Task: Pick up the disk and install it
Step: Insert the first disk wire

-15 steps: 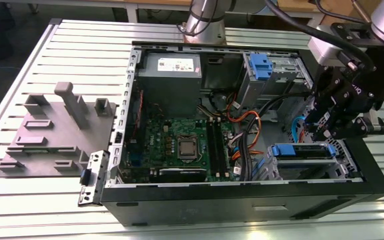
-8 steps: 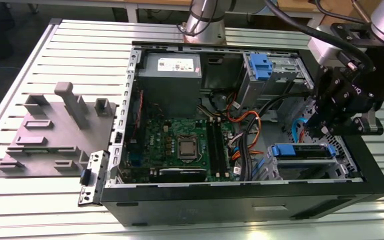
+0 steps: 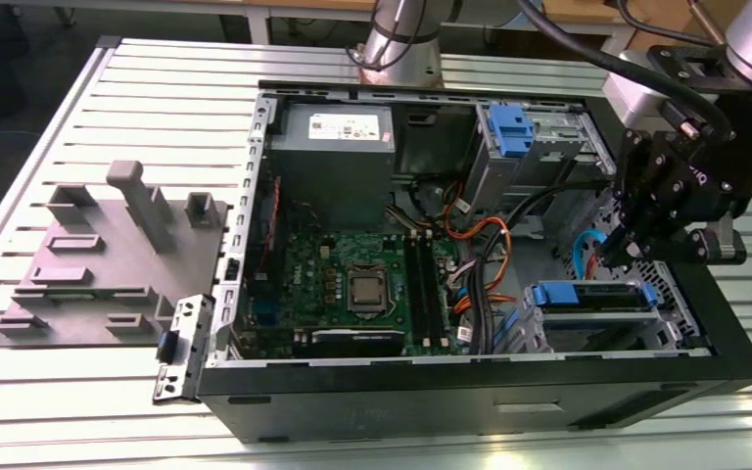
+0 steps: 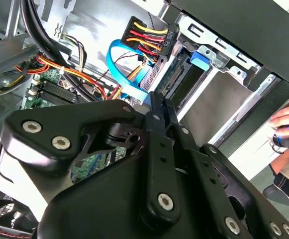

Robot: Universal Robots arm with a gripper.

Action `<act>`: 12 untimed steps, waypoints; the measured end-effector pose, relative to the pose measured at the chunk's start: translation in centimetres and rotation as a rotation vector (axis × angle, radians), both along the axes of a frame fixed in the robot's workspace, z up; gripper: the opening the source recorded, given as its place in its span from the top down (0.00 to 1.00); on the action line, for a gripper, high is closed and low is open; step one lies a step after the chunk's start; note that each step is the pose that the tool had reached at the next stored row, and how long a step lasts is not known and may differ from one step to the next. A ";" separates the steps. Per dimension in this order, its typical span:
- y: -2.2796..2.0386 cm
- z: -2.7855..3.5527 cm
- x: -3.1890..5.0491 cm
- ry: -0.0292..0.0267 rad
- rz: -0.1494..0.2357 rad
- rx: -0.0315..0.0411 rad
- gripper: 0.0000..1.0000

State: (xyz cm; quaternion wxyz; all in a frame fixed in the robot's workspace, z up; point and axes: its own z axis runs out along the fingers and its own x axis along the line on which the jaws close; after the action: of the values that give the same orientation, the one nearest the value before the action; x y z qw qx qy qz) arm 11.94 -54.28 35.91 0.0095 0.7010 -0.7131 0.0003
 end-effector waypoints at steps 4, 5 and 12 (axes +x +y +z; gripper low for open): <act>-0.13 -0.02 0.00 -0.0001 0.000 0.0003 0.84; -0.25 -0.01 0.00 -0.0010 0.000 0.0001 0.84; -0.46 -0.47 -0.52 -0.0356 0.000 0.0001 0.84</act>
State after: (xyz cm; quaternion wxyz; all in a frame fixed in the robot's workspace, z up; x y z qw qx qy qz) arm 11.42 -54.74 35.44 -0.0032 0.7009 -0.7131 0.0128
